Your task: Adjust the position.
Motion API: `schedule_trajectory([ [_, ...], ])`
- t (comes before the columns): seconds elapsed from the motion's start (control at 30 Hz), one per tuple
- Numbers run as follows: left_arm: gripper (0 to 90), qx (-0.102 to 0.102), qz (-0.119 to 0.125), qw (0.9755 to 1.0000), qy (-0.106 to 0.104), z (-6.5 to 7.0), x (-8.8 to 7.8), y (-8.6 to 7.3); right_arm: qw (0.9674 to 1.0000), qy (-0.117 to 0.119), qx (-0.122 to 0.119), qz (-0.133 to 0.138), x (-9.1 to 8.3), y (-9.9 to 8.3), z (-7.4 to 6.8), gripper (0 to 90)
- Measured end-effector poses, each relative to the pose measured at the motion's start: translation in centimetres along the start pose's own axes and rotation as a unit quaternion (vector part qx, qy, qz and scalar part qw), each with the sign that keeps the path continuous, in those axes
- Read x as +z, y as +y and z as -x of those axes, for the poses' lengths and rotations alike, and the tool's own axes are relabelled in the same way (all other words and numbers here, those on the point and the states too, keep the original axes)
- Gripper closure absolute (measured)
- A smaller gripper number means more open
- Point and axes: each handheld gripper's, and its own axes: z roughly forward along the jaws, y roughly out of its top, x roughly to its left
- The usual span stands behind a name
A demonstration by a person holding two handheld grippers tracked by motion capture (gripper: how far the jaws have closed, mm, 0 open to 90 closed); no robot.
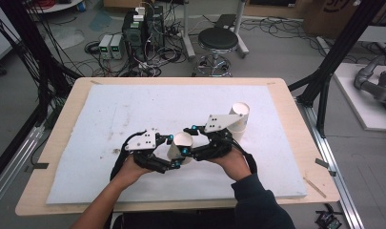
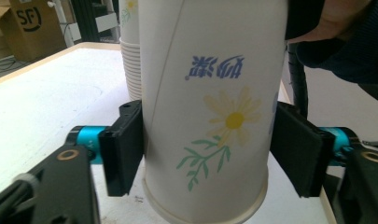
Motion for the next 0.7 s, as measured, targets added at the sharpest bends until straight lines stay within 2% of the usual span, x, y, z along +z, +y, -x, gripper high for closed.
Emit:
schedule_trajectory([
  [0.13, 35.1, 0.003, -0.005, 1.0000, 0.000, 0.0, -0.2, 0.2, 1.0000, 0.003, 0.002, 0.000, 0.0, 0.0, 0.0, 36.7],
  [0.17, 35.3, 0.009, -0.012, 0.9999, 0.001, 0.0, -0.3, 0.4, 1.0000, 0.004, 0.006, 0.000, -0.1, 0.1, 0.1, 31.8],
  [0.2, 35.5, 0.014, -0.020, 0.9997, 0.000, 0.0, -0.3, 0.6, 1.0000, -0.004, 0.006, -0.001, 0.0, 0.1, 0.1, 22.1],
  [0.23, 35.6, 0.016, -0.026, 0.9995, 0.000, 0.0, -0.4, 0.8, 0.9998, -0.016, 0.006, -0.011, 0.0, 0.2, 0.0, 17.2],
  [0.37, 36.2, 0.023, -0.063, 0.9977, -0.004, -0.1, -0.5, 1.5, 0.9992, -0.010, -0.013, -0.036, -0.2, 0.4, -0.1, 17.2],
  [0.5, 36.2, 0.036, -0.111, 0.9931, -0.011, -0.3, -0.6, 2.3, 0.9971, -0.006, -0.034, -0.067, -0.4, 0.6, 0.0, 17.2],
  [0.53, 36.1, 0.038, -0.122, 0.9918, -0.013, -0.3, -0.6, 2.5, 0.9957, -0.006, -0.048, -0.079, -0.5, 0.5, -0.1, 17.2],
  [0.7, 36.1, 0.046, -0.167, 0.9847, -0.020, -0.4, -0.6, 3.3, 0.9925, -0.002, -0.064, -0.104, -0.7, 0.2, 0.0, 17.2],
])
